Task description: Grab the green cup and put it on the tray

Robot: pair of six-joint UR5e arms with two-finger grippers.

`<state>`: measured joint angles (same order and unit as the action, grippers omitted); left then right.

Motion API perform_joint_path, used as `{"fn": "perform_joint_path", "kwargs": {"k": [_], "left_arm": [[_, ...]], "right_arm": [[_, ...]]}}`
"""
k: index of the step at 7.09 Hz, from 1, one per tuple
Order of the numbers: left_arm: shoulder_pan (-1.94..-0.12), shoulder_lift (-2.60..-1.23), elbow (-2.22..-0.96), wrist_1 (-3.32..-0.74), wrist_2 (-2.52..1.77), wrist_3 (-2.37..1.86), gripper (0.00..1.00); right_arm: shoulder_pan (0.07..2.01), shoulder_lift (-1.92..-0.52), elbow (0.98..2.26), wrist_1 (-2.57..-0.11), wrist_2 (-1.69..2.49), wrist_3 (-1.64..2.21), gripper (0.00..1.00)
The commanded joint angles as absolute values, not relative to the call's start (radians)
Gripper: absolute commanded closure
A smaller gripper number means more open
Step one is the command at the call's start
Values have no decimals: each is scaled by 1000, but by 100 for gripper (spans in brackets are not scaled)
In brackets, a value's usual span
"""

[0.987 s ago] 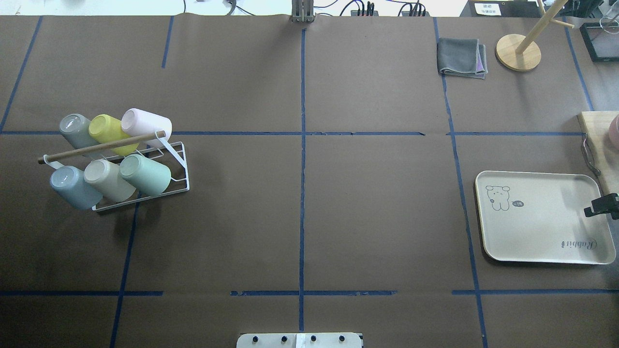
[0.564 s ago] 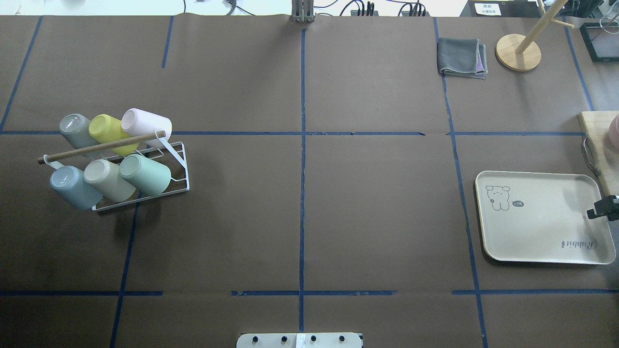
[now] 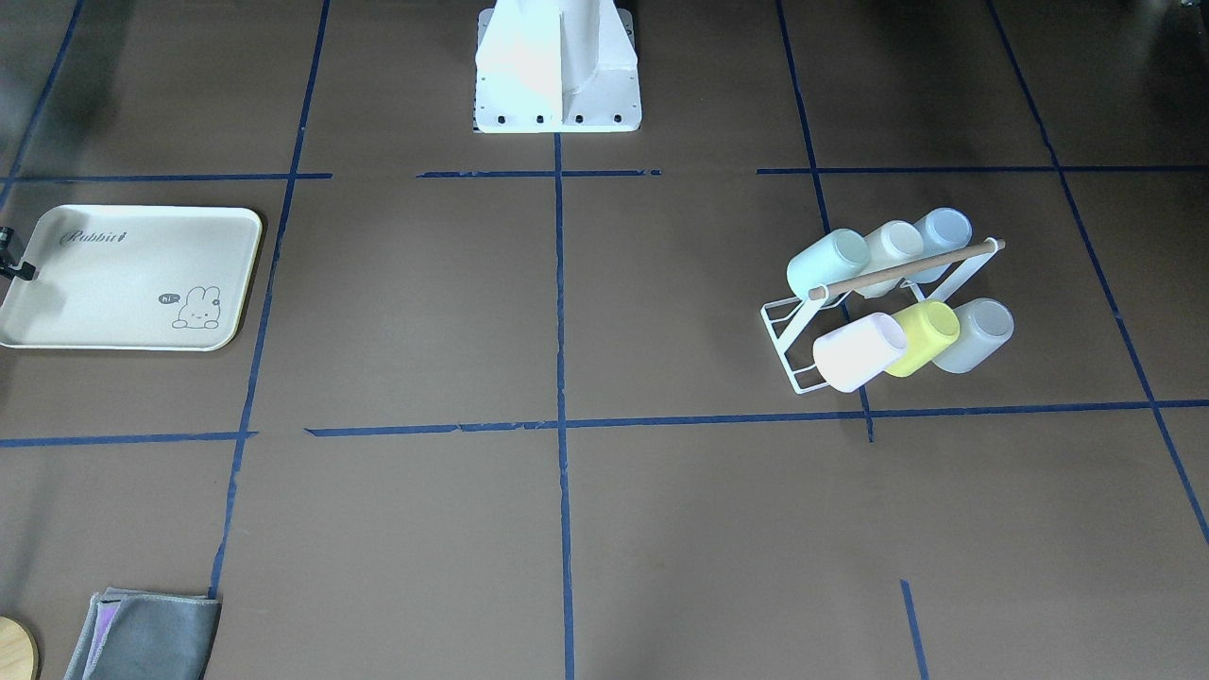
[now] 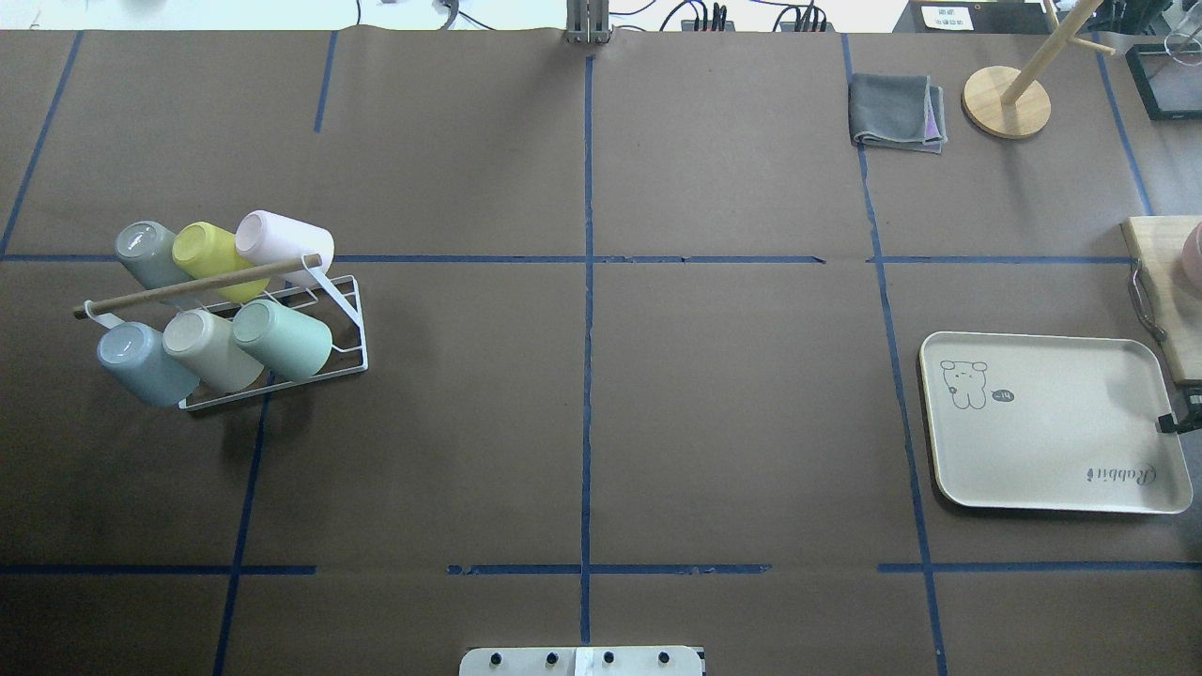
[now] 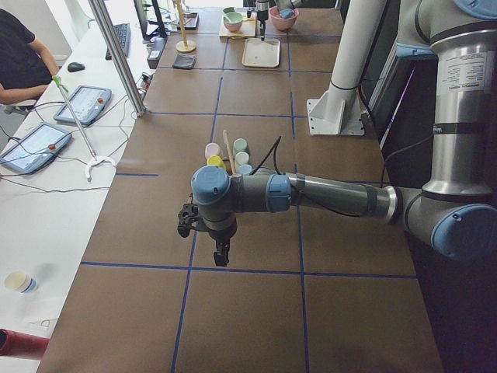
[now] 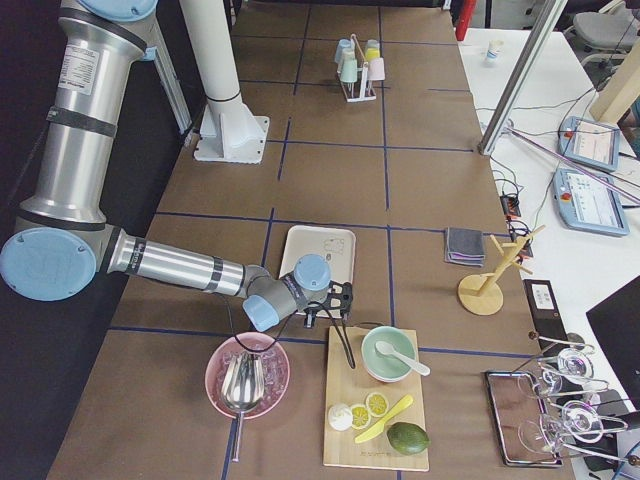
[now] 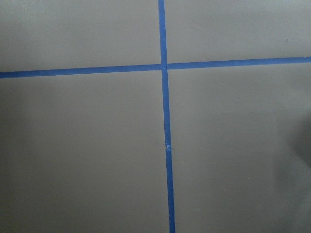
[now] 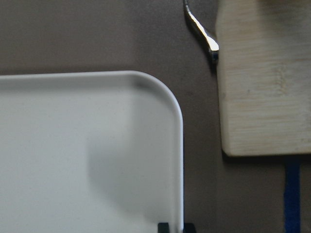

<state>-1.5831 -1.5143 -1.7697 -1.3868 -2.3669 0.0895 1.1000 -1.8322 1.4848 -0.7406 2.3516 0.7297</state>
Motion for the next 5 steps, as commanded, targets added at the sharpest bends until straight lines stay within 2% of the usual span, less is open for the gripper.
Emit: {"fn": "perform_joint_path", "kwargs": {"k": [1,5], "left_arm": [[-1583,-1514,-1782,-1385,-2365,89,0],[-1583,-1517,-1784,-1385,-2365,89,0]], "right_arm": [[1097,-1842,1486,-739,2341,724,100],[1095,-1801,1643,-753,2367,739,100]]}}
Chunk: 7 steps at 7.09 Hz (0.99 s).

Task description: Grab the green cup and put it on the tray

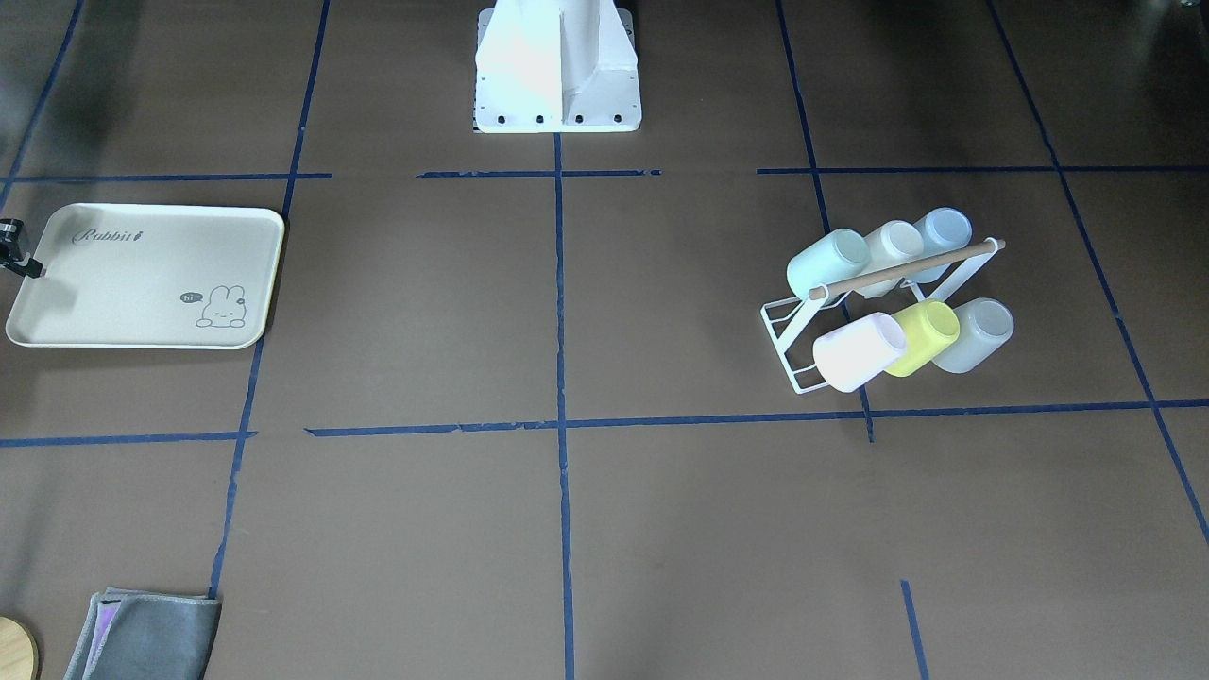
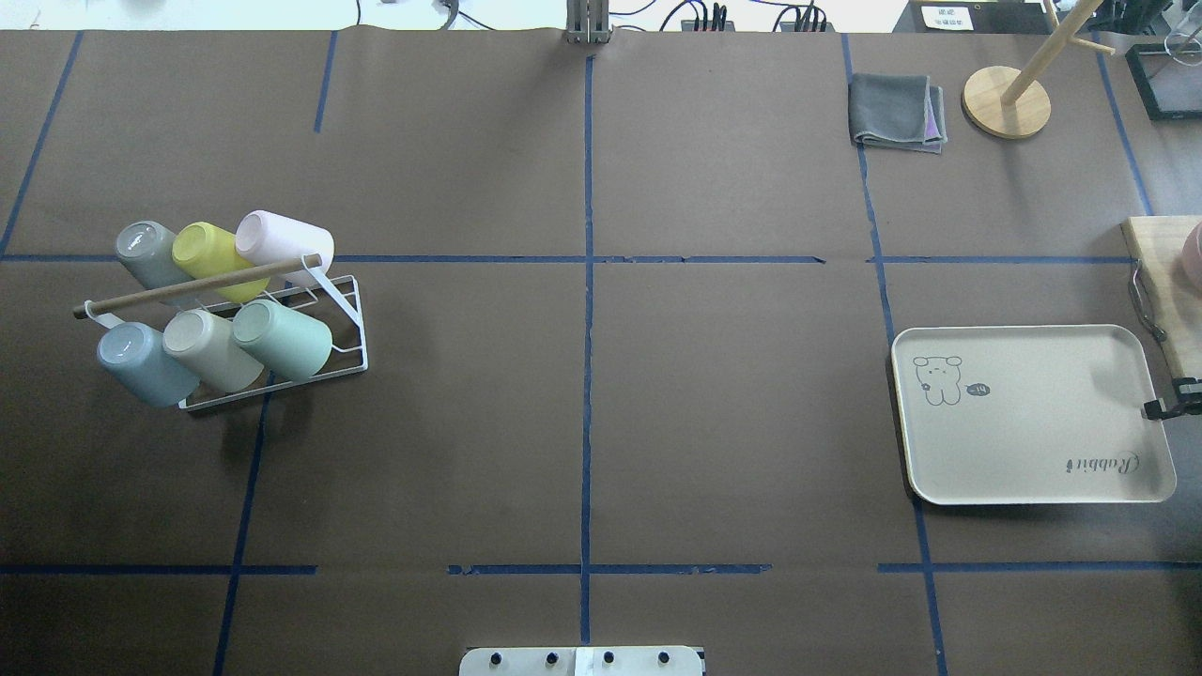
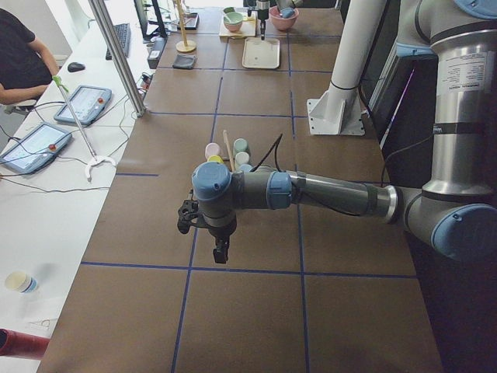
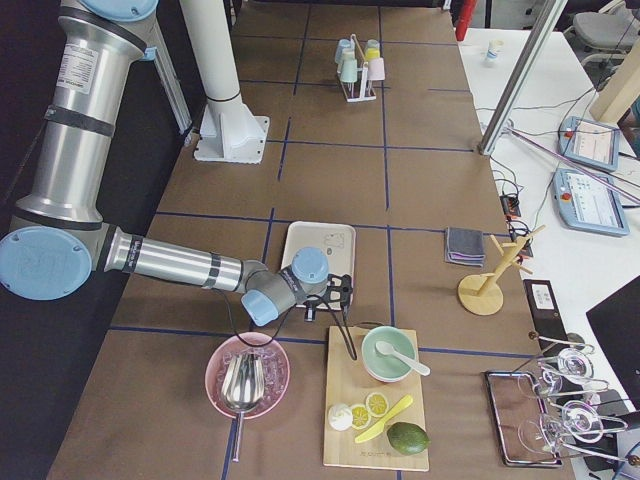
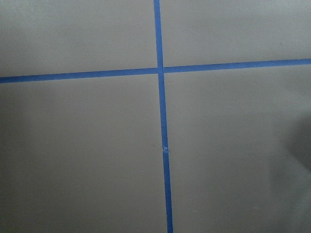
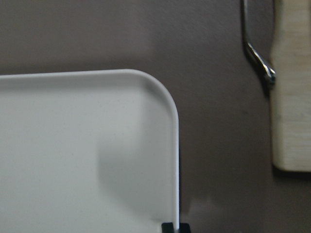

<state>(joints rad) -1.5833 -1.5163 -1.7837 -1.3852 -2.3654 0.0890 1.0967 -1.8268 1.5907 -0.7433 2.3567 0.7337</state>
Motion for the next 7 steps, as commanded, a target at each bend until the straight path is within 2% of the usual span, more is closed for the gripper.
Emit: {"fn": "perform_joint_path", "kwargs": {"k": [1,7], "left_arm": [[-1583,-1517,-1784,-1385,-2365,89,0],[-1583,-1516,-1767,-1390,-2370,95,0]], "right_arm": [[1095,-1769,1643,-753,2399,739,100],[826,-1416,1638,-800,2355,1089,100]]}}
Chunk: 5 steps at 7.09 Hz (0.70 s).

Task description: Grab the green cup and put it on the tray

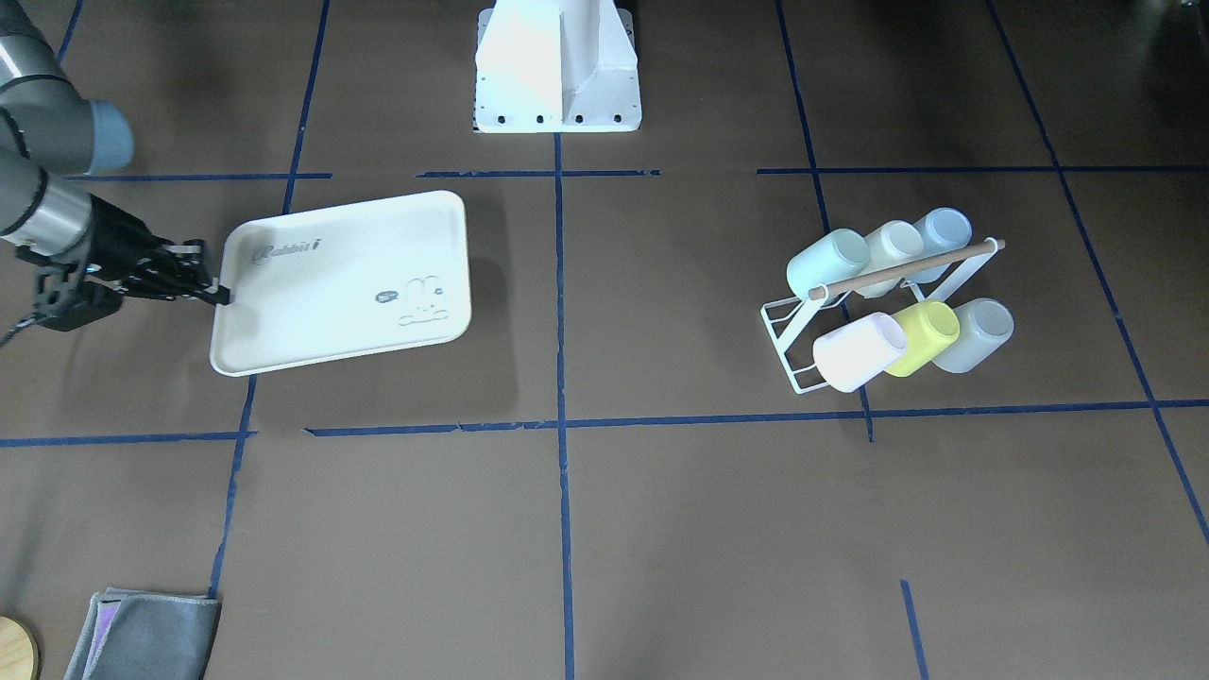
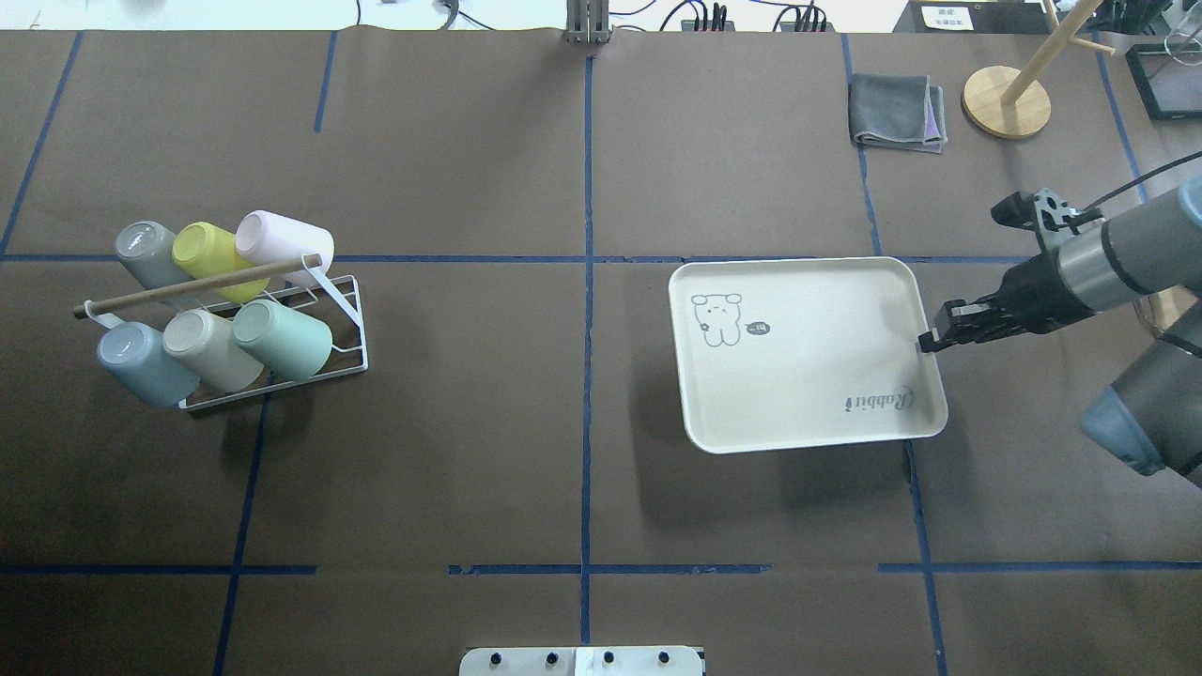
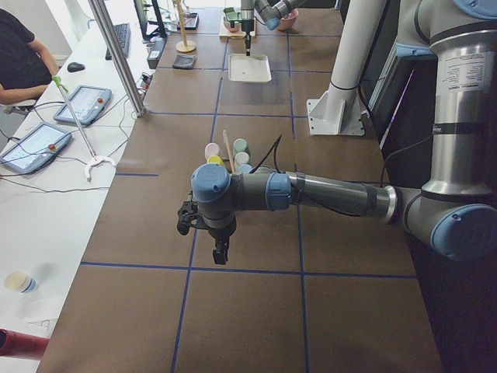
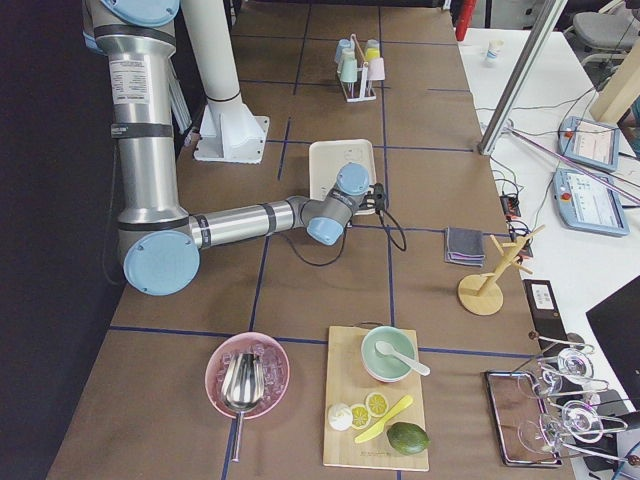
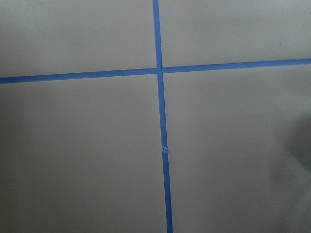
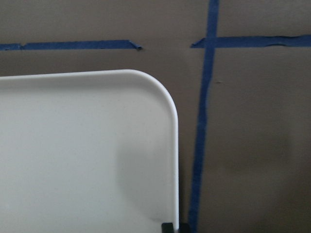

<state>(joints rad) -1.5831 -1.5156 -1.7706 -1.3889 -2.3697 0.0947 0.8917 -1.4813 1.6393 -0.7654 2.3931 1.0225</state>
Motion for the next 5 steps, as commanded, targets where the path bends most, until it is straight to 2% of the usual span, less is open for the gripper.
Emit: {"fn": "perform_joint_path", "kwargs": {"k": [1,5], "left_arm": [[-1583,-1516,-1767,-1390,-2370,95,0],[-1583,-1517,-1758,-1391,-2370,97,0]], "right_arm": [[774,-1322,1643,-909,2323,1156,100],[617,-1151,1644,-1098,2137,1267,100]]}}
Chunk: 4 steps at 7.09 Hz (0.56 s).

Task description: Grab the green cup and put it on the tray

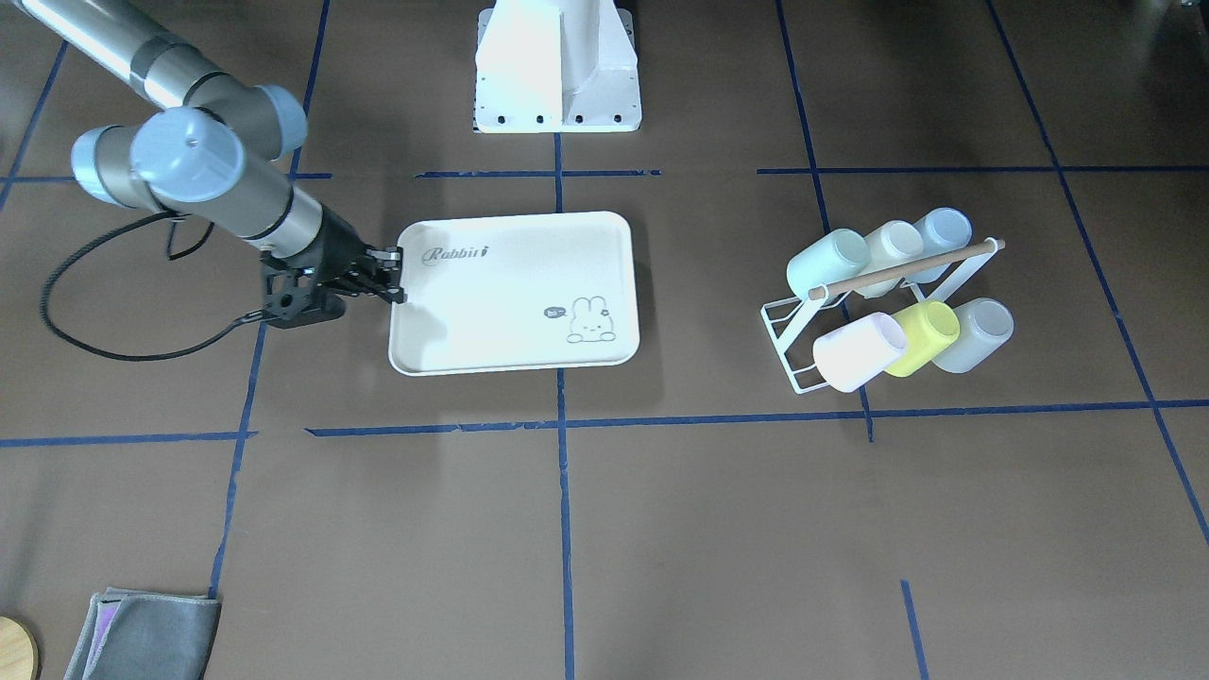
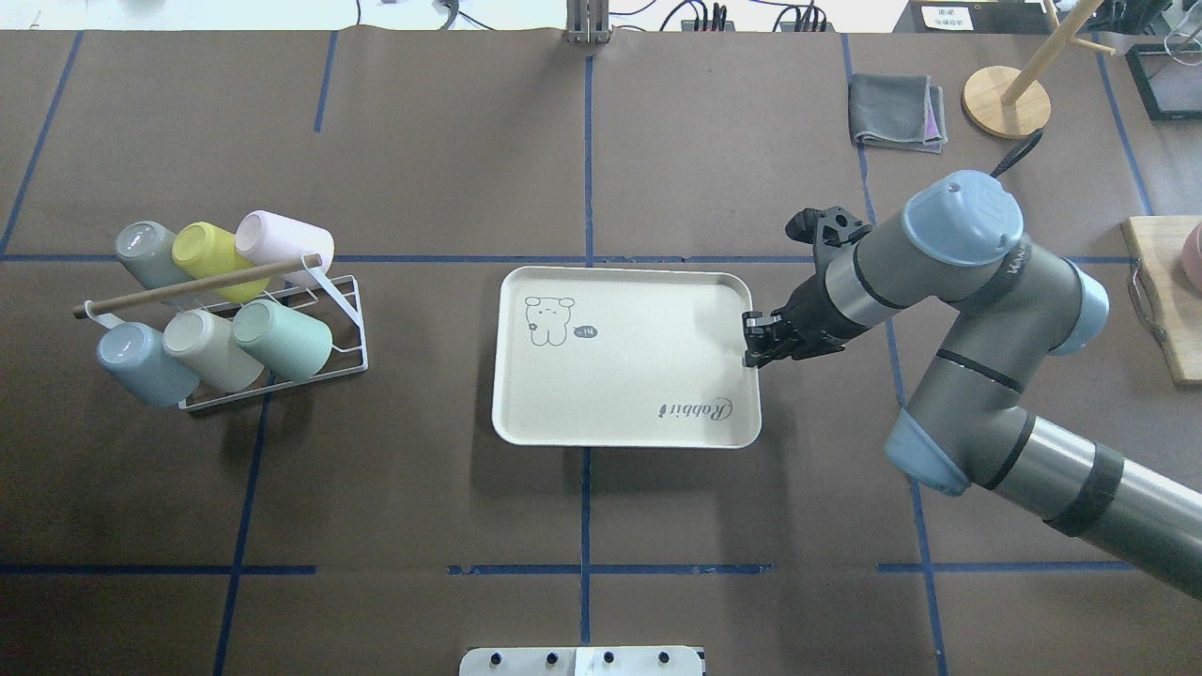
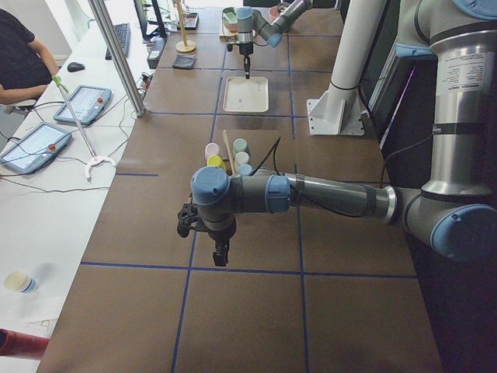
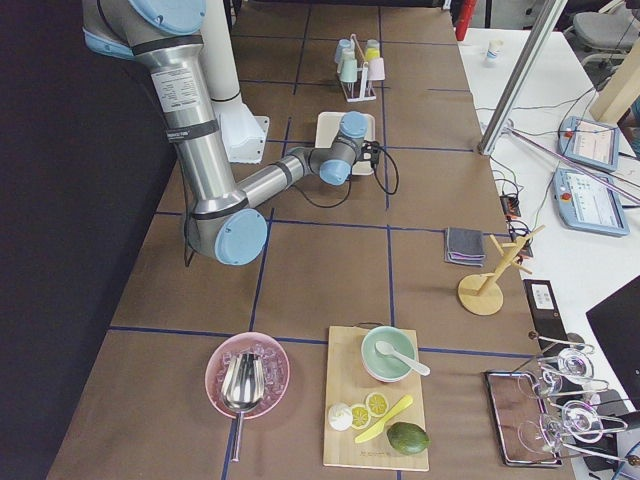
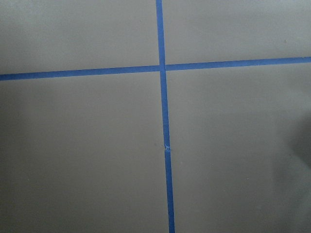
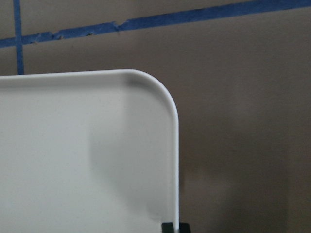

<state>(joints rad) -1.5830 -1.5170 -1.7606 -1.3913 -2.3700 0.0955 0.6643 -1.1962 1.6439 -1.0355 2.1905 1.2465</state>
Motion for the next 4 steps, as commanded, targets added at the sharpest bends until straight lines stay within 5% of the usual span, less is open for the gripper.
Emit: {"fn": "perform_joint_path", "kwargs": {"k": [1,4], "left_arm": [[-1583,-1519,-1758,-1390,-2370,97,0],[-1583,-1519,-1758,-1390,-2370,95,0]], "right_arm": [[608,-1149,1651,-1117,2117,1267,100],[577,-1137,1684,-1223,2071,1279,99]]}}
